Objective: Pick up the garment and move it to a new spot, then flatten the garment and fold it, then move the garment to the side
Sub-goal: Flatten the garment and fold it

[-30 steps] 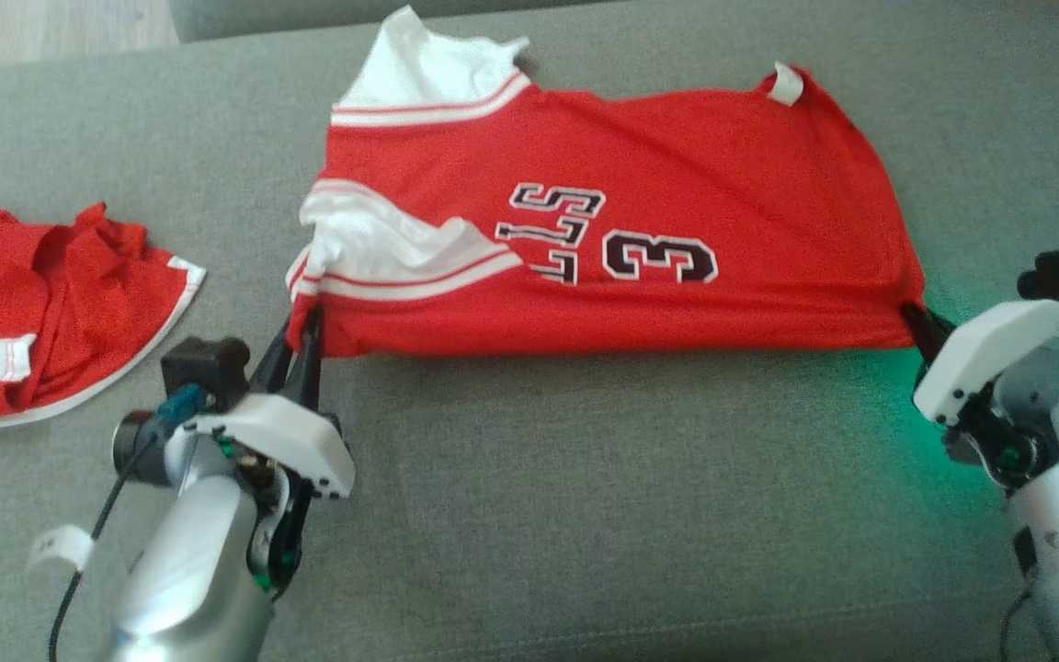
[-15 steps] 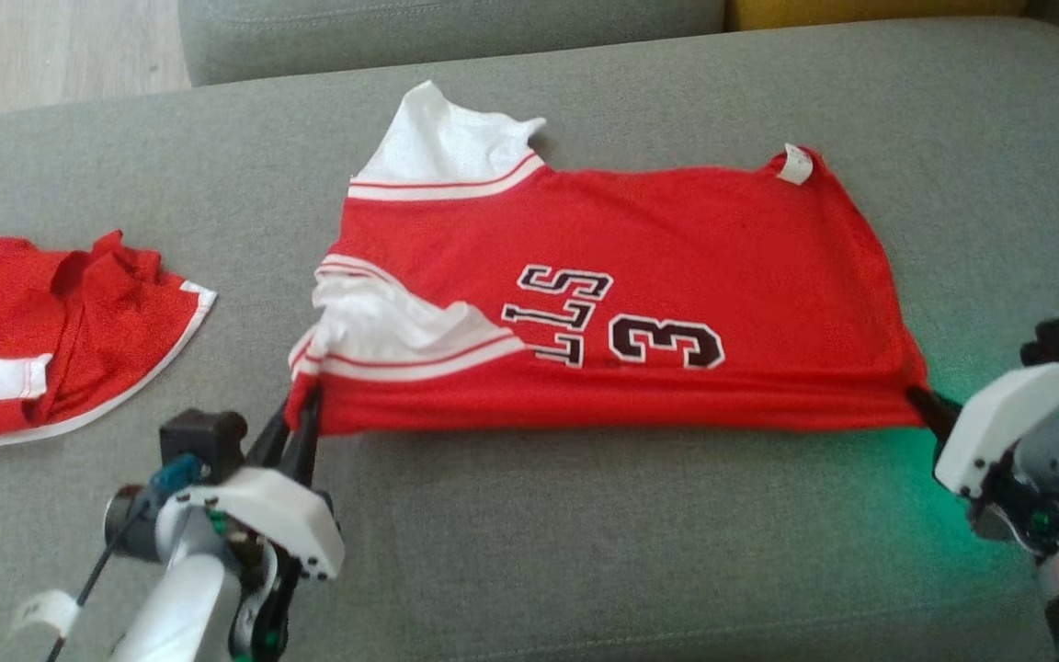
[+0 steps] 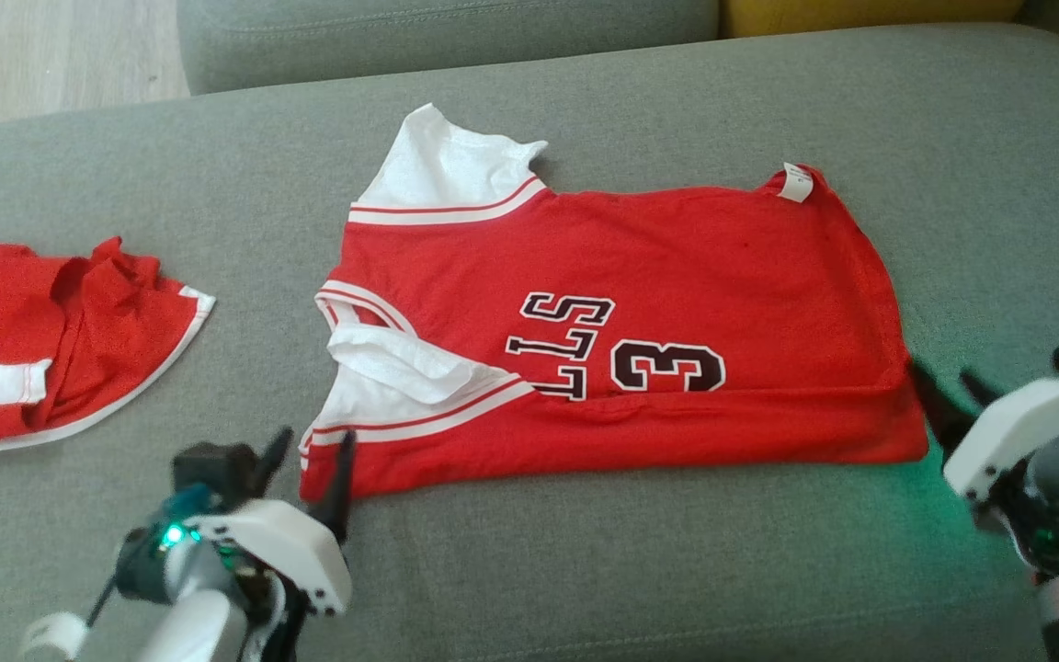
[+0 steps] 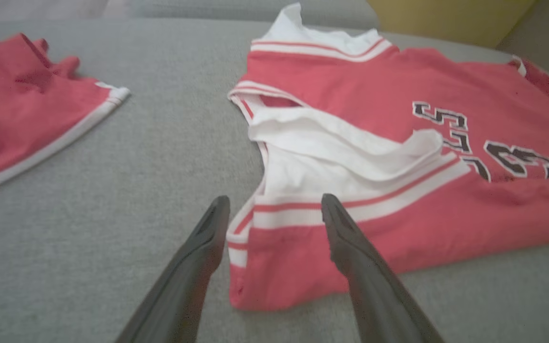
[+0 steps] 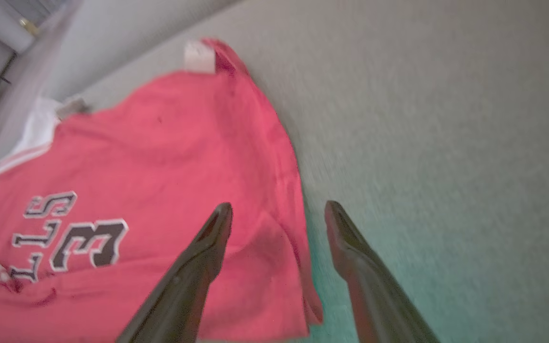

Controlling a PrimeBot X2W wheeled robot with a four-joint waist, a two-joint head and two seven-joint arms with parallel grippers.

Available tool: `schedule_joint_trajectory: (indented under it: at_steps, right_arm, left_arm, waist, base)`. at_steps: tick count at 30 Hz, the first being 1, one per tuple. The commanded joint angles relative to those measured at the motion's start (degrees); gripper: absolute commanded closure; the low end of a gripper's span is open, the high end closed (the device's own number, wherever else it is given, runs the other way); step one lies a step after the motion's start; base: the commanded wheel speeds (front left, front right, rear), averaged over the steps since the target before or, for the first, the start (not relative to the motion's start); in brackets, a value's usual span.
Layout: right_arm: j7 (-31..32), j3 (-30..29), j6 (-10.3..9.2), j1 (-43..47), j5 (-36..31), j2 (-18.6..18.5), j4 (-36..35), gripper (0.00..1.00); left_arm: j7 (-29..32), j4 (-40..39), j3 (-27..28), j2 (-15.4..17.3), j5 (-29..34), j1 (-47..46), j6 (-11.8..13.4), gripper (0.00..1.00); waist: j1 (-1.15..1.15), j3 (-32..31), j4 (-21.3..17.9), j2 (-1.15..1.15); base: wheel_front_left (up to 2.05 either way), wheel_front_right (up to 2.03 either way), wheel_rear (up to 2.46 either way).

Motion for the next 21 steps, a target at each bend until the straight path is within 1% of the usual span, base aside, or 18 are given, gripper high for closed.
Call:
schedule_joint_trajectory:
  at_steps: [1, 4, 7, 10, 13, 17, 21]
  right_arm:
    - [-3.2, 0.1, 0.11, -0.7, -0.6, -0.2, -4.3, 0.0]
    - [-8.7, -0.4, 0.11, -0.6, -0.8, 1.0, -8.0, 0.0]
    - [-15.1, 0.0, 0.11, -0.7, -2.2, 1.5, -11.4, 0.0]
    - [-20.7, -0.7, 0.11, -0.9, -4.4, 2.1, -12.8, 0.0]
    - [-25.0, -1.3, 0.11, -1.8, -6.7, 3.5, -13.5, 0.0]
    - [-26.7, 0.2, 0.11, -4.0, -10.4, 4.0, -13.2, 0.0]
    - [-26.2, 2.4, 0.11, -8.8, -13.0, 4.4, -11.8, 0.0]
  left_arm:
    - [-2.1, -2.5, 3.3, 1.1, -0.4, -2.2, 1.0, 0.0]
    - [-7.3, -3.9, 5.6, 0.0, -1.2, -3.6, 1.8, 0.0]
    - [-11.8, -5.8, 8.1, -1.7, -2.7, -5.3, 0.7, 0.0]
    - [-12.9, -7.9, 10.3, -3.5, -2.7, -6.3, -0.6, 0.0]
    - [-13.1, -9.9, 12.6, -5.4, -1.2, -6.9, -1.7, 0.0]
    - [-13.1, -8.1, 12.2, -6.3, 1.8, -8.3, -3.7, 0.0]
    - [-12.3, -1.8, 10.7, -5.1, 5.0, -14.5, -4.3, 0.0]
  waist:
    - [0.0, 0.1, -0.1, 0.0]
    - [0.0, 0.6, -0.3, 0.0]
    - [0.0, 1.3, -0.6, 0.0]
    - [0.0, 2.3, -0.8, 0.0]
    - [0.0, 3.6, -1.3, 0.0]
    - [0.0, 5.7, -1.9, 0.0]
    - [0.0, 9.0, -3.3, 0.0]
  base:
    - [0.0, 0.0, 0.0]
    - [0.0, 0.0, 0.0]
    - [0.0, 0.0, 0.0]
    - [0.0, 0.0, 0.0]
    - [0.0, 0.0, 0.0]
    - [0.0, 0.0, 0.0]
    - [0.0, 0.0, 0.0]
